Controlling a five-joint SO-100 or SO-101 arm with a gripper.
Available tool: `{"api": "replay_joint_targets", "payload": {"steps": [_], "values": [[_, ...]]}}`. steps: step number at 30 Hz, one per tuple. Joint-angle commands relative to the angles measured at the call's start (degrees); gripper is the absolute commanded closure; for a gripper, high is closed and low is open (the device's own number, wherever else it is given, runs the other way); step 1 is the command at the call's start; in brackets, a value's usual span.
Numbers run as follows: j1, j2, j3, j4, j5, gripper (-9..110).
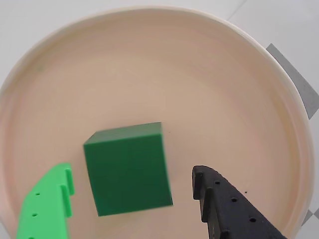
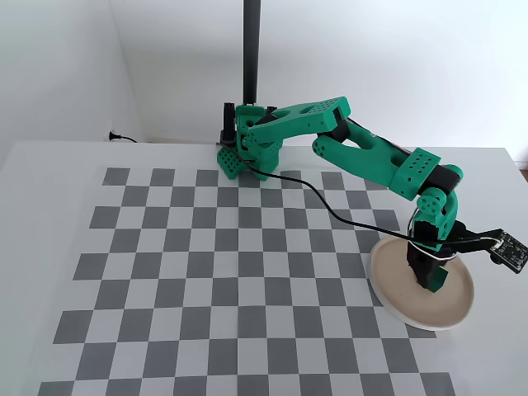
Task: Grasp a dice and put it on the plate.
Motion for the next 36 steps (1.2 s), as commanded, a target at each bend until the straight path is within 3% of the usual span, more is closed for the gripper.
{"api": "replay_joint_targets", "payload": {"steps": [1,9,20,36], "values": [[-0.09,3.78,-5.71,0.88,0.18,77],[0.0,12.22,-5.71,7.91,0.0,79],[3.78,29.79,-5.54,27.86,-0.26,106],[9.23,59.77,16.17,30.67,-0.44,106]]}}
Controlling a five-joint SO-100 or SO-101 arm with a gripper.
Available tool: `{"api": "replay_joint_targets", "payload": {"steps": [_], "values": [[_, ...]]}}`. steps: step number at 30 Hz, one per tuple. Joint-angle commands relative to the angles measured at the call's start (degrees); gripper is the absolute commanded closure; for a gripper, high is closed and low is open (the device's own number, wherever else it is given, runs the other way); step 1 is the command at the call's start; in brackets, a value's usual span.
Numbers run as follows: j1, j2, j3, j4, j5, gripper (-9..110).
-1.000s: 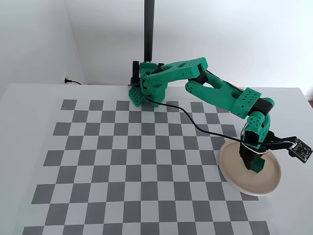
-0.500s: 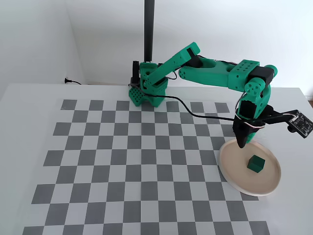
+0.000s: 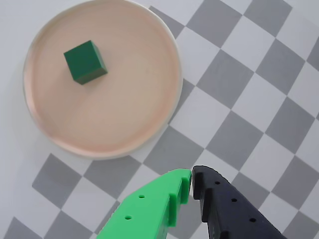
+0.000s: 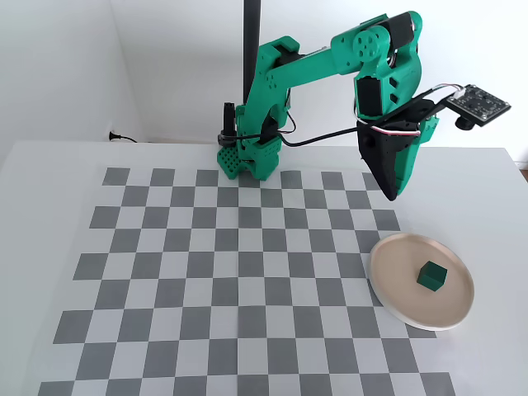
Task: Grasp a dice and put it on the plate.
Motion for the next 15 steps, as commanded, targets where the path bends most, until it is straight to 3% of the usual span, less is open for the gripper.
{"api": "replay_joint_targets", "payload": {"steps": [1,15], "values": [[0.44,13.1,6.06,1.58,-0.26,106],[9.49,49.75,55.81,-16.08,1.67,106]]}}
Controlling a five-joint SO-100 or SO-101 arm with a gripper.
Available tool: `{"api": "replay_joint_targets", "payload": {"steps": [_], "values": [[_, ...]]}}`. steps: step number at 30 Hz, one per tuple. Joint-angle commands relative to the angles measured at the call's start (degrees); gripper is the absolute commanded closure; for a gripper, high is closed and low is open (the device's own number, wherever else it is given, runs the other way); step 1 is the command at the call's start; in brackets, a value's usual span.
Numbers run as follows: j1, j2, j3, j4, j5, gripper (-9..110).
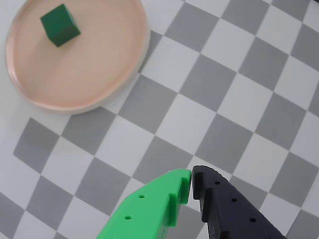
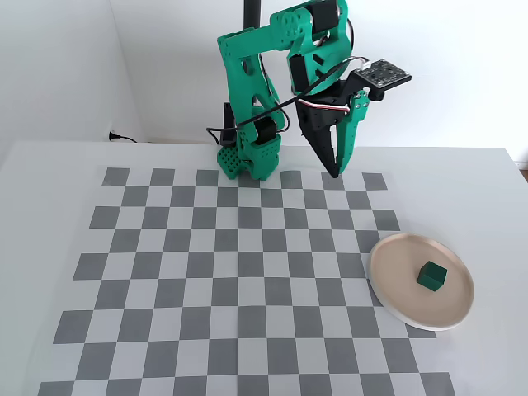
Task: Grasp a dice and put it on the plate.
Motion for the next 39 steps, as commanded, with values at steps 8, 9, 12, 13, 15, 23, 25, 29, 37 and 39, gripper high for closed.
{"api": "replay_joint_targets", "payload": {"steps": [8,9,12,13,15,23,25,29,37,39], "values": [[11.16,26.02,26.1,-9.93,0.26,106],[11.95,28.48,28.48,-10.28,0.44,106],[14.15,35.33,35.95,-11.34,1.05,106],[14.85,37.44,38.5,-11.69,1.23,106],[16.61,41.57,43.07,-12.3,1.32,106],[24.61,57.83,58.97,-14.68,2.2,106],[26.81,59.41,61.52,-15.56,2.29,106],[29.88,59.5,65.21,-18.72,4.66,106],[34.89,59.5,71.46,-23.47,15.21,106],[34.54,59.5,71.46,-23.38,25.05,106]]}}
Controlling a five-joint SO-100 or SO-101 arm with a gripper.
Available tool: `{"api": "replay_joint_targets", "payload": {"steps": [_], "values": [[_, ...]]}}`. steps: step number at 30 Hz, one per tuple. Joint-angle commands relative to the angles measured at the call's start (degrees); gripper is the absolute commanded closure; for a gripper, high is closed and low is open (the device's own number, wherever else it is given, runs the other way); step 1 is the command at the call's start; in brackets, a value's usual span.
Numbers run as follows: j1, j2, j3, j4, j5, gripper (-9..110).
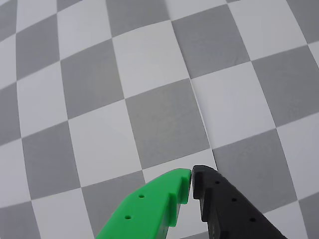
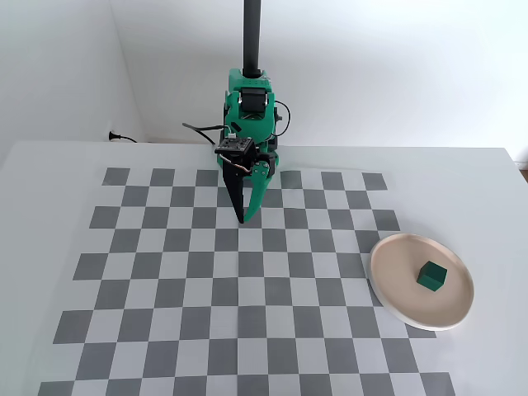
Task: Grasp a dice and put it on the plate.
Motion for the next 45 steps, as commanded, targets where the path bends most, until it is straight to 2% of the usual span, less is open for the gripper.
{"api": "replay_joint_targets", "payload": {"steps": [1,6,10,13,15,20,26,45], "values": [[0.09,0.35,-0.88,-1.23,16.0,106],[1.14,0.35,1.14,-2.81,25.49,106],[0.26,0.35,5.71,-7.12,38.85,106],[4.31,0.26,8.35,-14.15,54.76,106],[5.89,0.26,8.96,-16.79,60.64,106],[5.8,0.18,8.35,-11.51,66.01,106],[6.77,0.18,8.35,-11.69,70.58,106],[6.86,0.26,8.61,-12.83,70.84,106]]}}
